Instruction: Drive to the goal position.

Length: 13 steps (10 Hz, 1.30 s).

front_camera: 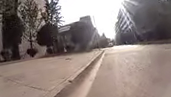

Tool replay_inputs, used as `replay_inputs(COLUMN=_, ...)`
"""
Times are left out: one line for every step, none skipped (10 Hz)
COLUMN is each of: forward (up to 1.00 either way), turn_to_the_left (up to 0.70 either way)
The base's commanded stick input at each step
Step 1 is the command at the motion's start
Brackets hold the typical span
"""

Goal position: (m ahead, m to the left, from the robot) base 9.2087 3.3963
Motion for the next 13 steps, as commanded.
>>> replay_inputs(forward=0.0, turn_to_the_left=-0.45)
replay_inputs(forward=0.0, turn_to_the_left=-0.45)
replay_inputs(forward=0.0, turn_to_the_left=-0.17)
replay_inputs(forward=0.0, turn_to_the_left=0.0)
replay_inputs(forward=0.0, turn_to_the_left=0.0)
replay_inputs(forward=0.04, turn_to_the_left=0.0)
replay_inputs(forward=0.16, turn_to_the_left=0.0)
replay_inputs(forward=0.38, turn_to_the_left=0.0)
replay_inputs(forward=0.45, turn_to_the_left=0.0)
replay_inputs(forward=0.45, turn_to_the_left=0.0)
replay_inputs(forward=0.45, turn_to_the_left=0.0)
replay_inputs(forward=0.45, turn_to_the_left=0.0)
replay_inputs(forward=0.45, turn_to_the_left=0.0)
